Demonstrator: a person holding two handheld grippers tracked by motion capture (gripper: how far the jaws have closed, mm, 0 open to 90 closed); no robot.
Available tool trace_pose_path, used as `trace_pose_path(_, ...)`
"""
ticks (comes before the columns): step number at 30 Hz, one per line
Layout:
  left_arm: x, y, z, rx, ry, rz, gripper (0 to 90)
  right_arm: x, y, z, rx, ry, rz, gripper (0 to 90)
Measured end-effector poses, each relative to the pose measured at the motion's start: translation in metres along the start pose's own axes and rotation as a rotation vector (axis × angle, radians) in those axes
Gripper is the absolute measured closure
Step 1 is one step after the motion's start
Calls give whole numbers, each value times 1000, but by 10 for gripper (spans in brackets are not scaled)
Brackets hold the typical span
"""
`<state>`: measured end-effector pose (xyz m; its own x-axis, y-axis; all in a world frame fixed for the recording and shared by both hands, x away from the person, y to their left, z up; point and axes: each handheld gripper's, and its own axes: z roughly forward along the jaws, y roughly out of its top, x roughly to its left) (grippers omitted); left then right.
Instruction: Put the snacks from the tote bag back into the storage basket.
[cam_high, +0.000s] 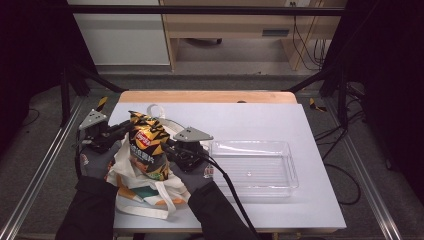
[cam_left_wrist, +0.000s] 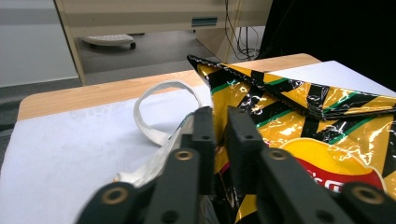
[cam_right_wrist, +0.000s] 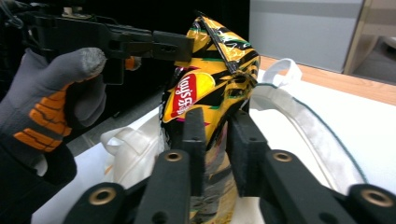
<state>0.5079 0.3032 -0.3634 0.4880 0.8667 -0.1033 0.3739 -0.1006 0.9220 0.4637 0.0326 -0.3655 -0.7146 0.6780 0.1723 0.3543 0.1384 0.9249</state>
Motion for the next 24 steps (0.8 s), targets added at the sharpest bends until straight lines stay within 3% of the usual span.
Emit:
trace_pose_path(7,-5,0,-3,-3,24,26,900,1,0,1,3,10,0,863)
trace_pose_path(14,-15,3,-25,-32,-11,16,900,-7,7,-13,-28,-6,16,897)
trace_pose_path(19,-28,-4,-42,-29,12,23,900,-14,9,-17,-17,-7,29,900)
trace_pose_path(24,-29,-16,-45,-4,33,28,900,-14,5,-9,0,-23,22,898)
